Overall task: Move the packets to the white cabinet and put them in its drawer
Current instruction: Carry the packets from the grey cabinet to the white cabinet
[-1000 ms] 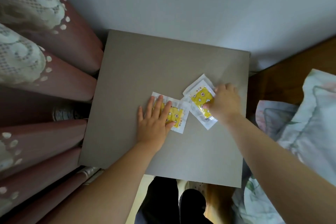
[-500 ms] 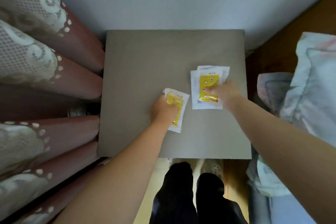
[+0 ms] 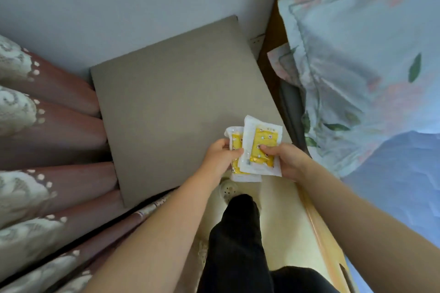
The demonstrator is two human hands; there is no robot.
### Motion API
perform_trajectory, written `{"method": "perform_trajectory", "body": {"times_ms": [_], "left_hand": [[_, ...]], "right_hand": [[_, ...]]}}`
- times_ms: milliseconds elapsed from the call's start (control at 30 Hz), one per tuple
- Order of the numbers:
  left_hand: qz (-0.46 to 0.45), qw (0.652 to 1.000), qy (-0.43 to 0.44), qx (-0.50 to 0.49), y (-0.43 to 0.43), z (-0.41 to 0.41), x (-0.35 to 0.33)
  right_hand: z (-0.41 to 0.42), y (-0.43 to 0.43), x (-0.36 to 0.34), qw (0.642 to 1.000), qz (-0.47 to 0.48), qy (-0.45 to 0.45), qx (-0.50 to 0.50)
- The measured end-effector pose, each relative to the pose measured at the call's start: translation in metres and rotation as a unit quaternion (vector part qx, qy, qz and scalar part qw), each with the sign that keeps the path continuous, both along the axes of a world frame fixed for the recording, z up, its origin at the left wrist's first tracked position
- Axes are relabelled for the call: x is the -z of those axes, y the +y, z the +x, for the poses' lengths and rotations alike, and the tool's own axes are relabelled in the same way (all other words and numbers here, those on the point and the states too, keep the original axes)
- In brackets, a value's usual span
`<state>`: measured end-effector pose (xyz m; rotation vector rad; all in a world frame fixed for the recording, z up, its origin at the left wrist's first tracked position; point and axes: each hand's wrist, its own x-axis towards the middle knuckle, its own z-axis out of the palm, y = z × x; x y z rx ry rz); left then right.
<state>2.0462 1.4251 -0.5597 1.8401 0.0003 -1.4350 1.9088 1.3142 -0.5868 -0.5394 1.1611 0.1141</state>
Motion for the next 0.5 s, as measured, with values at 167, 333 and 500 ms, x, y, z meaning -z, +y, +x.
{"method": "perform_trajectory", "body": {"times_ms": [167,333,500], "left_hand": [[-0.015,0.993,-0.023,0.114,0.019,-0.093,0.001],[-0.012,0.964,-0.013,0.265,0.064,-0.224,-0.006],[-0.045,0.895,0.001,0.444,0.114,-0.385,-0.055]], "right_hand": [[-0.115,0.046,-0.003,0.997,-0.001,-0.029,0.075],[-0.259,0.133,-0.014,0.983,-0.031,0.004,0.183],[-0.429,0.251,-0.062,0.924,-0.052,-0.070,0.372]]}}
